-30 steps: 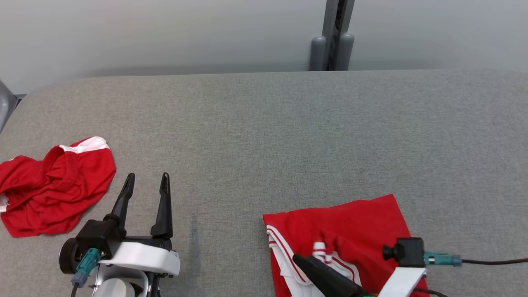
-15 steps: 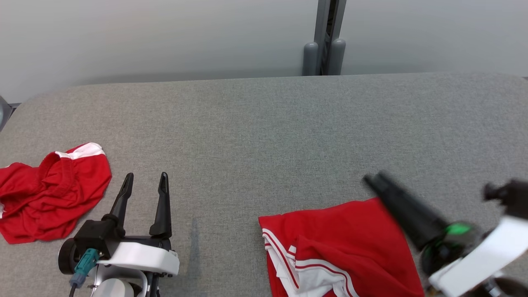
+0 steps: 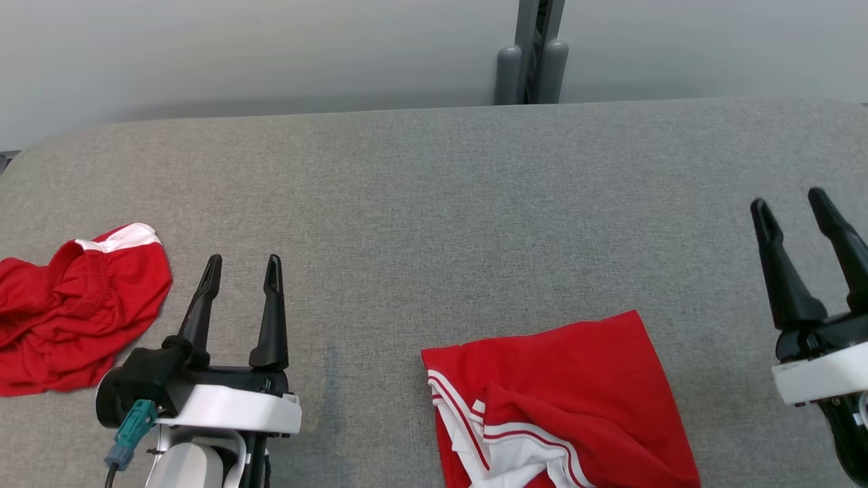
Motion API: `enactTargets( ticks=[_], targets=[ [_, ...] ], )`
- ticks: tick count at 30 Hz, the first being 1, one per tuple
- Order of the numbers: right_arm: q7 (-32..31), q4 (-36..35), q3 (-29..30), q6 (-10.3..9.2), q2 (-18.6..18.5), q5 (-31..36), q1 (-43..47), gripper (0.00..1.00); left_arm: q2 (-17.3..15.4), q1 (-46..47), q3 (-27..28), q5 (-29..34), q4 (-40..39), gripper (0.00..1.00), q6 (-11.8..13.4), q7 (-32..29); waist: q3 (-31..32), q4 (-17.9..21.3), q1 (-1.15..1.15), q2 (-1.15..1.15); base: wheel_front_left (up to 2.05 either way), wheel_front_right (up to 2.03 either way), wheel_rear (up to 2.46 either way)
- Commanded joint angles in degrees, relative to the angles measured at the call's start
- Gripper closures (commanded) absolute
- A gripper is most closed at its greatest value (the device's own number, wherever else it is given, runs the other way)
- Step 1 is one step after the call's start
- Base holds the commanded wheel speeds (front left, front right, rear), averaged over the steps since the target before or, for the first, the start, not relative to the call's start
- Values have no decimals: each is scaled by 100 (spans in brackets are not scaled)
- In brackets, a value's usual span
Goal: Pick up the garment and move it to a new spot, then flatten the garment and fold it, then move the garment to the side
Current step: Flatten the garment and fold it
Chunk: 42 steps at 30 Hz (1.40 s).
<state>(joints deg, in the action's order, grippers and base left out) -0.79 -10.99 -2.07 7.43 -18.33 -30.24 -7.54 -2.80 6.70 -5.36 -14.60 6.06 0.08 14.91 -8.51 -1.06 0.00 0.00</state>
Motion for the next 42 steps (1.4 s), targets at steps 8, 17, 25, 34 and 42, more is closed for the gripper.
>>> enactTargets(
  ticks=[8, 17, 25, 34, 42],
  targets=[
    [955, 992, -489, 7, -457, 50, -101, 99, -21, -33, -81, -12, -115, 0, 32, 23, -51, 19, 0, 0, 0, 0, 0],
    [1231, 1462, -804, 6, -699, -92, -265, 100, -21, -21, -107, -4, -69, 0, 6, 23, -58, -11, 0, 0, 0, 0, 0],
    [1352, 1672, -1011, 6, -815, -151, -296, 100, -21, -8, -128, -22, -61, 0, 4, 23, -71, -93, 0, 0, 0, 0, 0],
    [1235, 1833, -1465, 6, -883, -261, -401, 100, -20, -31, -173, -41, -51, 0, 14, 23, -116, -154, 0, 0, 0, 0, 0],
    [936, 1744, -2881, 6, -1206, -537, -595, 100, -21, 49, -237, -20, 21, 0, 11, 23, -189, -271, 0, 0, 0, 0, 0]
  ],
)
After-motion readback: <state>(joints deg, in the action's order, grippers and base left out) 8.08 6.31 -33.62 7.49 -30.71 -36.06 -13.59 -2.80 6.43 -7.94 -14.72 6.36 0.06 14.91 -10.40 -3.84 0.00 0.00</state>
